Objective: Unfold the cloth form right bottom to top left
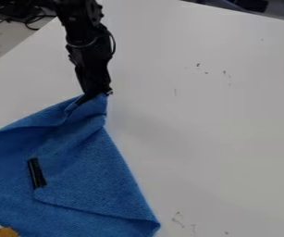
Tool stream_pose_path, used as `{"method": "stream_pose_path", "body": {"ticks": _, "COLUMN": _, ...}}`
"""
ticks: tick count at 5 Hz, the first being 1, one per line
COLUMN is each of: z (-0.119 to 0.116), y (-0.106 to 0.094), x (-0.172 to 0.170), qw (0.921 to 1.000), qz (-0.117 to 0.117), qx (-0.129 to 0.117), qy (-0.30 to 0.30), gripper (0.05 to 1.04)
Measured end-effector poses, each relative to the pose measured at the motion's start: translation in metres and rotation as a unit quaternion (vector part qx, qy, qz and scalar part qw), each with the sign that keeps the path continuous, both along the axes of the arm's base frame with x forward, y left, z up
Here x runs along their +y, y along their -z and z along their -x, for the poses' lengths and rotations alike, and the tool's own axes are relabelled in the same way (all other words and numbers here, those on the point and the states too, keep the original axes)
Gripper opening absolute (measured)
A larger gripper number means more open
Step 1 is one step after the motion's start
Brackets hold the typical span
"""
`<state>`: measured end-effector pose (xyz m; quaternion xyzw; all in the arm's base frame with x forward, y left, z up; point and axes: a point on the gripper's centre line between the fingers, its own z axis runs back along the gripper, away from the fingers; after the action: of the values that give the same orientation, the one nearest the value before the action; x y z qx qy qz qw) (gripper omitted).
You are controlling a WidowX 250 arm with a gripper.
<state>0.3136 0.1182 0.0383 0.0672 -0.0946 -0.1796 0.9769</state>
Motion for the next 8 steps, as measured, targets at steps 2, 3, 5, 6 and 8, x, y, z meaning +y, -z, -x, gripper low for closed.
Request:
{"method": "stream_pose_path", "body": {"ticks": 2, "z": -0.009, "y": 0.003, "x": 0.043, "qw": 0.9996, "qz": -0.018, "qx": -0.017, "qy": -0.010, "gripper": 0.067}}
{"method": "stream_pose_path", "body": {"ticks": 3, "z": -0.014, "y": 0.002, "x": 0.055, "qw": 0.9996, "qz": -0.024, "qx": -0.012, "qy": -0.002, "gripper": 0.067}}
{"method": "stream_pose_path", "body": {"ticks": 5, "z": -0.024, "y": 0.015, "x": 0.063, "qw": 0.9997, "qz": -0.011, "qx": -0.013, "qy": 0.015, "gripper": 0.267}}
{"method": "stream_pose_path", "body": {"ticks": 6, "z": -0.029, "y": 0.022, "x": 0.063, "qw": 0.9997, "qz": -0.008, "qx": -0.014, "qy": 0.021, "gripper": 0.544}}
{"method": "stream_pose_path", "body": {"ticks": 8, "z": -0.041, "y": 0.025, "x": 0.074, "qw": 0.9993, "qz": -0.021, "qx": -0.015, "qy": 0.026, "gripper": 1.011}}
